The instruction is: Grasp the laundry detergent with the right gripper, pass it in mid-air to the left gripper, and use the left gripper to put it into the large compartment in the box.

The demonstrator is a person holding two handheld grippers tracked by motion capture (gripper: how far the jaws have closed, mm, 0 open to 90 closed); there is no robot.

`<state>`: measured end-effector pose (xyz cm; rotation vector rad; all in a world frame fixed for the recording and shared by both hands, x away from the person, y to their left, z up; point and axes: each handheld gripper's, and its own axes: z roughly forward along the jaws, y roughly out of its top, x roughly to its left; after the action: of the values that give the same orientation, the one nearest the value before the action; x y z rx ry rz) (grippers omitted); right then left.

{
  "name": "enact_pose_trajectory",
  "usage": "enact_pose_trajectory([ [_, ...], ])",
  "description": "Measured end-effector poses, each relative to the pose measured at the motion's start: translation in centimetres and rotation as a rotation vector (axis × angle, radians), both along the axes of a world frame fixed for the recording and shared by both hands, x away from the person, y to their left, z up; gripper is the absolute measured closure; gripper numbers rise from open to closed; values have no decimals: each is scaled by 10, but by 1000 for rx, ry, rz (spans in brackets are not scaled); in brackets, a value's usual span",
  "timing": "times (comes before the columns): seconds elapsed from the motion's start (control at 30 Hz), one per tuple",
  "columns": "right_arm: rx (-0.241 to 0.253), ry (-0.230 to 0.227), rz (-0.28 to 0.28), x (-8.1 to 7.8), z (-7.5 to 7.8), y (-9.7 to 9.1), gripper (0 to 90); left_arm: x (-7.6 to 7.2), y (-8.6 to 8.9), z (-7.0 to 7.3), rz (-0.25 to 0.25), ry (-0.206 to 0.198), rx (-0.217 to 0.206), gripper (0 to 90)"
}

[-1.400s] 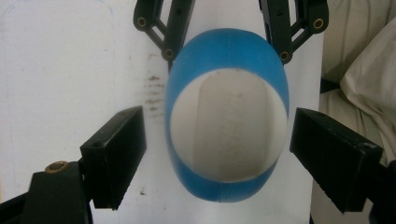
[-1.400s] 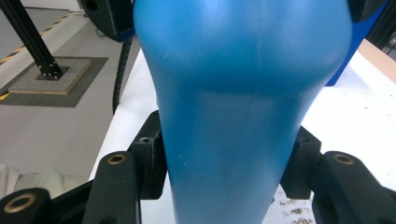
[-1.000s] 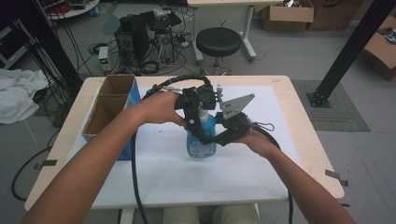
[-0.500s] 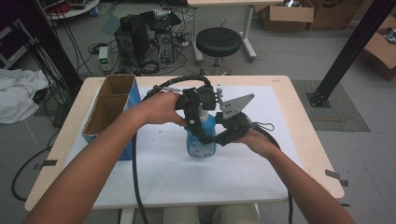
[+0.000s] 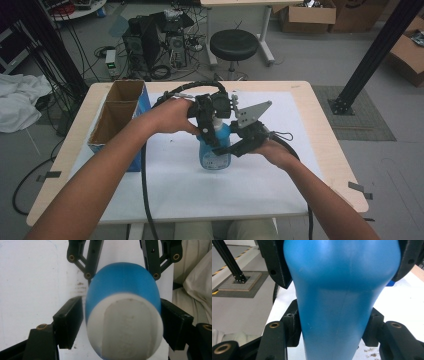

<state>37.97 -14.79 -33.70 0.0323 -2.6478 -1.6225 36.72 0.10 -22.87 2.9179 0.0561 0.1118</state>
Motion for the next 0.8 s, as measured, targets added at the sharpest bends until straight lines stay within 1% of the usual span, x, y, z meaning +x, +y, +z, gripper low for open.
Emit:
enact_pose_trajectory([
  [0.07, 1, 0, 0, 0, 0, 0, 453, 0, 0, 0, -5, 0, 1, 308],
  [0.37, 4, 0, 3, 0, 0, 0, 453, 1, -1, -1, -13, 3, 0, 325],
  [0.53, 4, -3, 5, 0, 0, 0, 453, 0, -2, -2, -19, 14, -4, 372],
  [0.7, 4, 0, 7, 0, -1, -1, 452, 0, -2, -2, -20, 17, -6, 376],
  [0.8, 6, 1, 11, -1, -1, -1, 450, -1, -3, -2, -25, 22, 0, 377],
])
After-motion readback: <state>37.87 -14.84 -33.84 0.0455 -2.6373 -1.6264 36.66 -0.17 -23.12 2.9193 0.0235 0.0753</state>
